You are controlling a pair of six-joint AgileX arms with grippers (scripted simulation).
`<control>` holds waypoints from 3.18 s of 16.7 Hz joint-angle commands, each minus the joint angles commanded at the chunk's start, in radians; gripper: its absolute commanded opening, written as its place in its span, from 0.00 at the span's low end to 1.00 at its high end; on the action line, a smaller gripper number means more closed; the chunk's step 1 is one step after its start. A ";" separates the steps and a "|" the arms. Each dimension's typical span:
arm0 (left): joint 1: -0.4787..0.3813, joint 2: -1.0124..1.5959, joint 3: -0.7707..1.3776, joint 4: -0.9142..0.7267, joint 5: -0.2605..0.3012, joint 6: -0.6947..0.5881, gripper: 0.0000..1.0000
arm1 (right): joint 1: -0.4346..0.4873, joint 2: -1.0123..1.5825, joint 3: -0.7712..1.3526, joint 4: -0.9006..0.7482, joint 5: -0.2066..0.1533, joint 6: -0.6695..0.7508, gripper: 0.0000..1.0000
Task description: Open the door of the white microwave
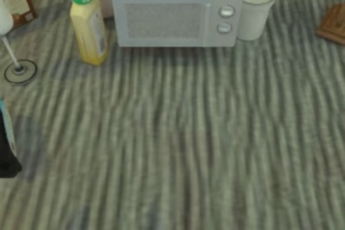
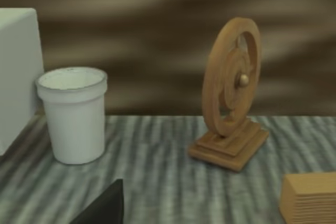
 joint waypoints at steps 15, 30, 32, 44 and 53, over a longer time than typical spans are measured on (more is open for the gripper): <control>-0.378 0.893 0.691 -0.043 -0.338 -0.192 1.00 | 0.000 0.000 0.000 0.000 0.000 0.000 1.00; -0.838 2.065 1.539 -0.090 -0.743 -0.439 1.00 | 0.000 0.000 0.000 0.000 0.000 0.000 1.00; -0.842 2.072 1.549 -0.089 -0.746 -0.442 1.00 | 0.000 0.000 0.000 0.000 0.000 0.000 1.00; -0.750 2.272 1.740 -0.038 -0.667 -0.374 1.00 | 0.000 0.000 0.000 0.000 0.000 0.000 1.00; -0.734 2.301 1.769 -0.030 -0.653 -0.363 0.70 | 0.000 0.000 0.000 0.000 0.000 0.000 1.00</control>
